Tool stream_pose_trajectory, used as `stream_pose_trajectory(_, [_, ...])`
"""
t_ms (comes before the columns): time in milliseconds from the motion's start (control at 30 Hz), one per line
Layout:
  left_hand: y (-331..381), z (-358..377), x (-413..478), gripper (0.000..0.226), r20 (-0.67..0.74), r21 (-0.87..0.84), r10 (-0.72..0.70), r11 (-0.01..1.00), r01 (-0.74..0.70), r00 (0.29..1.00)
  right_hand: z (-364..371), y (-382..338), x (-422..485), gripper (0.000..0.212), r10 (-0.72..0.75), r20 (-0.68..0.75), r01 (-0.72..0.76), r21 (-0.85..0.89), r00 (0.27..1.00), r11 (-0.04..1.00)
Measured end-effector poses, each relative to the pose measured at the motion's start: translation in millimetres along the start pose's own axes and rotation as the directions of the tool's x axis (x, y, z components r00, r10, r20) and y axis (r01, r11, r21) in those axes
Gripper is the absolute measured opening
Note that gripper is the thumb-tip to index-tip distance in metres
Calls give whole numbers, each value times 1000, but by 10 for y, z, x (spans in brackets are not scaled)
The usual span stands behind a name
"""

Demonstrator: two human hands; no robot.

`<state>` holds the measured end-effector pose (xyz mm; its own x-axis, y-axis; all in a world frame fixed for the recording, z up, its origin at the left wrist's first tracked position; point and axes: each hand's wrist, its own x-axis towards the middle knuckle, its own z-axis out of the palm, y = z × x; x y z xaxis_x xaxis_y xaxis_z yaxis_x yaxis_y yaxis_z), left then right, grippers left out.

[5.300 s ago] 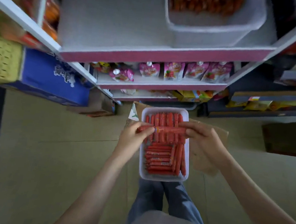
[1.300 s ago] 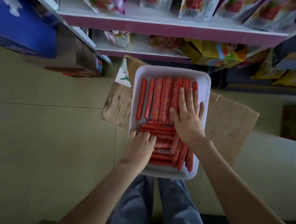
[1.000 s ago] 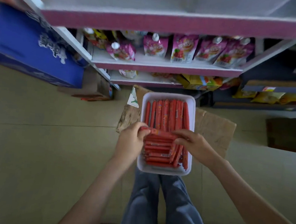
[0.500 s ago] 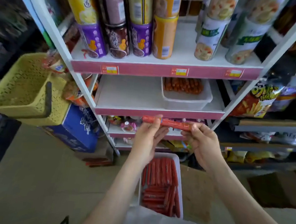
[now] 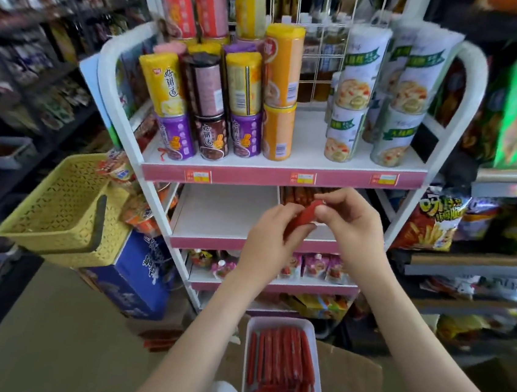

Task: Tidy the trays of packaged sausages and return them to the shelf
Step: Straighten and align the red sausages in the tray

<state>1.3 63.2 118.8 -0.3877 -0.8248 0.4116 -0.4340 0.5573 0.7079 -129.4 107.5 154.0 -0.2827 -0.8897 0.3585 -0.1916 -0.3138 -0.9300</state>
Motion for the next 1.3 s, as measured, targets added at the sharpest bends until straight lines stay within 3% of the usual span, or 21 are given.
stream_pose_trajectory(167, [-85,-52,-46,14,241,-69,-248,960,271,938,-180,346,42,14,221,-189,-140,364,957,921])
stream_pose_trajectory(233, [-79,-58,-87,13,179,-312,-306,884,349,935,-225,457,55,12,331,-240,-180,491,913,853])
stream_pose_trajectory(300, [-18,-63,-103,16,89,-625,-374,701,344,923,-217,541,49,12,394,-207,-213,578,895,788])
stream_pose_trajectory(333, [18,-64,-98,18,48,-709,-382,638,301,923,-203,580,40,13,409,-176,-229,606,895,762])
stream_pose_trajectory(400, [73,-46,-82,19,-7,-757,-371,608,238,929,-173,639,27,13,434,-122,-274,617,892,737])
stream_pose_trajectory(500, [135,-7,-66,16,-47,-677,-305,710,194,951,-150,670,-2,13,443,-47,-362,502,895,785])
stream_pose_trajectory(567, [168,23,-74,14,-69,-642,-268,749,163,961,-140,650,-33,11,404,-21,-384,267,915,884])
stream_pose_trajectory(600, [178,37,-72,12,-78,-631,-256,761,151,963,-137,633,-47,11,346,-17,-343,93,938,935])
stream_pose_trajectory(667, [190,63,-67,9,-107,-539,-216,833,126,970,-112,580,-69,18,137,32,-125,-250,990,960])
stream_pose_trajectory(767, [201,118,-76,12,-156,-384,-130,921,61,979,-26,507,-115,28,-76,106,113,-407,991,906])
stream_pose_trajectory(900, [217,167,-106,29,-230,-305,-43,952,-30,972,-15,481,-142,27,-142,37,145,-398,989,906])
stream_pose_trajectory(1033, [158,186,-105,44,-283,-145,9,988,-52,959,-38,445,-159,26,83,94,-54,-275,992,960])
stream_pose_trajectory(1167, [-15,204,-161,46,-153,27,97,995,-94,984,-33,451,-151,21,313,127,-327,106,941,939])
stream_pose_trajectory(1233, [-83,236,-236,48,-15,-15,133,991,-133,991,-49,457,-123,22,393,161,-424,353,905,834])
stream_pose_trajectory(1300, [-136,266,-301,55,72,-71,133,989,-128,989,-67,465,-86,23,455,186,-484,484,871,729])
